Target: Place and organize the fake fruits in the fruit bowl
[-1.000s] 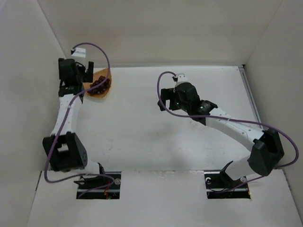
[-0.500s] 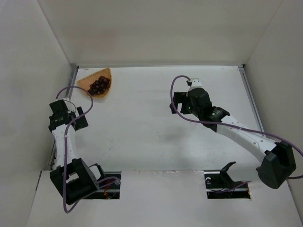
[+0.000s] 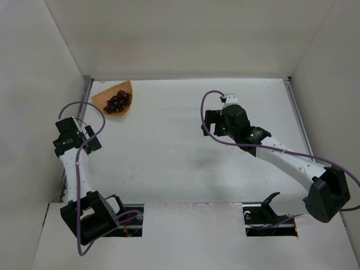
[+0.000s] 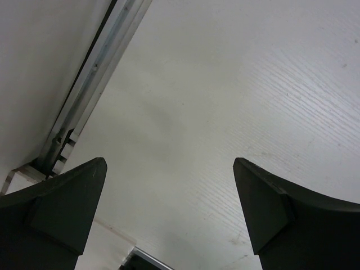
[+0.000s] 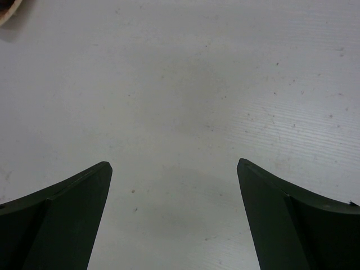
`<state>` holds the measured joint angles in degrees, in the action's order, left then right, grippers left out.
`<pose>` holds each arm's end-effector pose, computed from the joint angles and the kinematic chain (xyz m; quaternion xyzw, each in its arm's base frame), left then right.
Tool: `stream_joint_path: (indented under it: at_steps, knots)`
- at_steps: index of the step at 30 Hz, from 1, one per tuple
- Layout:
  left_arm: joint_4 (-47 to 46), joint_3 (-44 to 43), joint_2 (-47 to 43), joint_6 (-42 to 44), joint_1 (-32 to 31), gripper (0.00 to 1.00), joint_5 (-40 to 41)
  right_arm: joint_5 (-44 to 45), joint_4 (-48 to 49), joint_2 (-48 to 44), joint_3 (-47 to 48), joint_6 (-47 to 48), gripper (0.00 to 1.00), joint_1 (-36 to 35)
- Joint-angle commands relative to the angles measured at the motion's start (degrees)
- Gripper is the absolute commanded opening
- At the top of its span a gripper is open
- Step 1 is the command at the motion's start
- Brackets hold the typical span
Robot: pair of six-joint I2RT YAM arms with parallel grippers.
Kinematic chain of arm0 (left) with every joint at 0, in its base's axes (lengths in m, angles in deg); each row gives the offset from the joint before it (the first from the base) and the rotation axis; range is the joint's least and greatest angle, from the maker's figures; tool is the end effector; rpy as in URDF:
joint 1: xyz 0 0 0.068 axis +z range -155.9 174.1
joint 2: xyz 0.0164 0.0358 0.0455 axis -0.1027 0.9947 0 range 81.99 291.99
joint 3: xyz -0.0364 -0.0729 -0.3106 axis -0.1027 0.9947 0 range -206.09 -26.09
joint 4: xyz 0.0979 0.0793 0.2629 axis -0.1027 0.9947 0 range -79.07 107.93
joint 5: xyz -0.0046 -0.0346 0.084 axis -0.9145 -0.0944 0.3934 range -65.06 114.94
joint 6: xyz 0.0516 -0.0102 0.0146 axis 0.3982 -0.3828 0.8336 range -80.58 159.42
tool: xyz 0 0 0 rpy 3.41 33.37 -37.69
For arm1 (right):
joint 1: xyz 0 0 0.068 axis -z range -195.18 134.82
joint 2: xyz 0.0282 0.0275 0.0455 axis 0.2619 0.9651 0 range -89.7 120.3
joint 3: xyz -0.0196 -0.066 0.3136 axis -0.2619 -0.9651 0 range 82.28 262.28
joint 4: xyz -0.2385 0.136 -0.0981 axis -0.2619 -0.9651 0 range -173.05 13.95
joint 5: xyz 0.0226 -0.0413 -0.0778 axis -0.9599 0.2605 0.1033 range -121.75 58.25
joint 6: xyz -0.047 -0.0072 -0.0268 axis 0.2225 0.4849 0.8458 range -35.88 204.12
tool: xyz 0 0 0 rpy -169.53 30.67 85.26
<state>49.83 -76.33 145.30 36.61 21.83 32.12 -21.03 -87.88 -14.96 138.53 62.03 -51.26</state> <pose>0.2018 0.1113 0.3027 -0.2681 0.9049 0.1280 0.3048 0.2579 0.1794 0.3297 -0.0590 0.8628 0.1700 0.4724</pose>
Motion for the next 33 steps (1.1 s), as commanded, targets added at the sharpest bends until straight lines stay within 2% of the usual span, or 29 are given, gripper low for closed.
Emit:
stream_joint_path:
  at_steps: [1, 33]
  knots:
    - [0.04, -1.35, -1.7, -1.41, 0.45, 0.99, 0.82, 0.09, 2.96, -0.12, 0.88, 0.82, 1.0, 0.26]
    - [0.13, -2.06, -0.73, -0.88, 0.27, 1.0, 0.03, 0.27, 2.34, -1.61, -1.14, 0.03, 1.0, 0.09]
